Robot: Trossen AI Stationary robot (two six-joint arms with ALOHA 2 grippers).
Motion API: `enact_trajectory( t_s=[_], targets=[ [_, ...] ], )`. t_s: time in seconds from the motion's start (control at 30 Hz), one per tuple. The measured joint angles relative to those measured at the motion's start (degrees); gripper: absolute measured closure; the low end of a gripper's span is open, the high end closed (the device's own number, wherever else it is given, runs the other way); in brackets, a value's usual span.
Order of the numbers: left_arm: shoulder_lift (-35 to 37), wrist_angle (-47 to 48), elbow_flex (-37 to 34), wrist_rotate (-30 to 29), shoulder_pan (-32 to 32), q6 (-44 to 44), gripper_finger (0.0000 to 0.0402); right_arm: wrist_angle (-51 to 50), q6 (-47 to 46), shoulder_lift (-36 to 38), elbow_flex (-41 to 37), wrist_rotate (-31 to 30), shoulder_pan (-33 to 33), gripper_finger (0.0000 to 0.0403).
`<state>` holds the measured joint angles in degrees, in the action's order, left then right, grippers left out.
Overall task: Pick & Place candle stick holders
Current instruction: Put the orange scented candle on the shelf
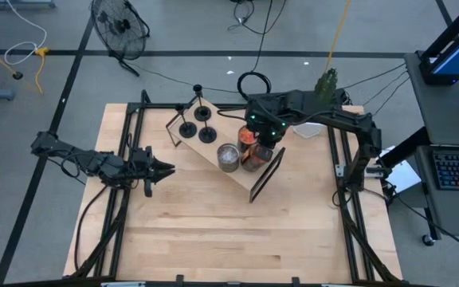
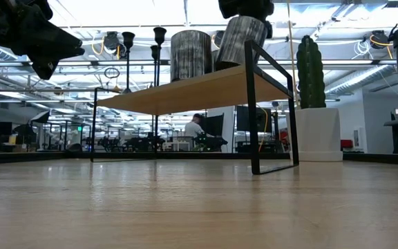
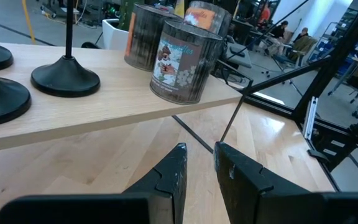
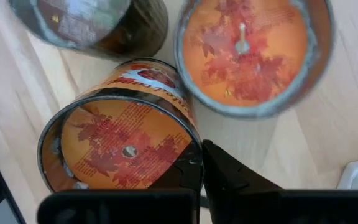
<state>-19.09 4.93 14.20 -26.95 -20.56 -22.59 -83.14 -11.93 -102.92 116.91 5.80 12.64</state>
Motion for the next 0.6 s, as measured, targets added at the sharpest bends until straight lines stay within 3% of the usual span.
enact_trajectory(
  t_s=[0.6],
  targets=[
    [0.00,-0.03,0.00,0.03,0.01,-0.17,0.0314,0.46,-0.20,-0.35,-0.06,0.04,-0.76,0.0390]
  ],
)
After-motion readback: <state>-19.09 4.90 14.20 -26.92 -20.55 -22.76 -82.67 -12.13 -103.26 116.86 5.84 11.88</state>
